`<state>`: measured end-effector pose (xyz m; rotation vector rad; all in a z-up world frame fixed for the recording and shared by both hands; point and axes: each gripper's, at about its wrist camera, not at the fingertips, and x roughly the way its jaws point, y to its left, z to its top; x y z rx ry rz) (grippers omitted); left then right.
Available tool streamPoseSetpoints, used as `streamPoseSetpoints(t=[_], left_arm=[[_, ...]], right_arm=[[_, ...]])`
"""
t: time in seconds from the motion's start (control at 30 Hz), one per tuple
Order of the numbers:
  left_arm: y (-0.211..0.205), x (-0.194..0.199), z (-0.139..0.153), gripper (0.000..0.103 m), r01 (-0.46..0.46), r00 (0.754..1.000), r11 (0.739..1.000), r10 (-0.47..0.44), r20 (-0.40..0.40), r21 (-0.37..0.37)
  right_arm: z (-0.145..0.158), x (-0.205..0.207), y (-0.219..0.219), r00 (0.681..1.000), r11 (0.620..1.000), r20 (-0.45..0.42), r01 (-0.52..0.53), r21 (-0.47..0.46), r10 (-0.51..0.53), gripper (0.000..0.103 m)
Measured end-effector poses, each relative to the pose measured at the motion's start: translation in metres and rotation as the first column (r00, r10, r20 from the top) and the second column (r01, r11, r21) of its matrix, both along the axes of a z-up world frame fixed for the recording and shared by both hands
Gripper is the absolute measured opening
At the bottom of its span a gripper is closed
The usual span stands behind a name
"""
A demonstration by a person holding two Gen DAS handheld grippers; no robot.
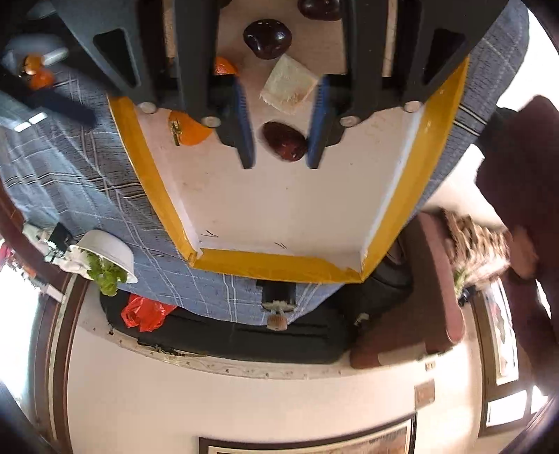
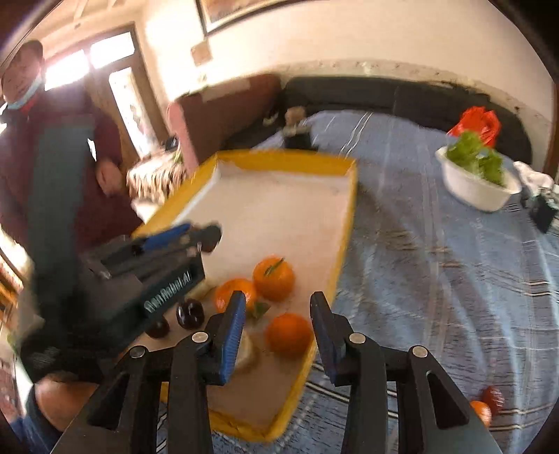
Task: Organize fruits
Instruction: 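Open the left tool to drop the date while the right tool releases the orange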
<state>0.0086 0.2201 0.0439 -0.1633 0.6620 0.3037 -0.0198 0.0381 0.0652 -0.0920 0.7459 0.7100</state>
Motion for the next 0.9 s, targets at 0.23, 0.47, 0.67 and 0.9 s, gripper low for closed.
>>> streamPoseSetpoints(t=[0.23, 0.47, 0.67, 0.9], left_arm=[[-0.019, -0.006, 0.01, 0.072, -0.078, 0.996, 0.979, 0.071, 0.047, 0.19], [-0.036, -0.003, 0.009, 0.075, -0.15, 0.989, 0.921, 0.142, 0.05, 0.36], [-0.04, 0.0, 0.008, 0.078, -0.167, 0.986, 0.897, 0.16, 0.052, 0.41], [-0.039, 0.0, 0.008, 0.078, -0.201, 0.979, 0.879, 0.194, 0.06, 0.432]], right_arm=[[0.073, -0.052, -0.014, 0.984, 0.994, 0.172, -0.065, 0.09, 0.048, 0.054], [0.094, -0.105, 0.027, 0.936, 0.907, 0.066, -0.352, 0.232, 0.347, 0.059], [0.081, -0.085, 0.053, 0.936, 0.902, -0.075, -0.306, 0.304, 0.343, 0.062], [0.09, -0.118, 0.061, 0.947, 0.917, 0.029, -0.318, 0.241, 0.321, 0.062]])
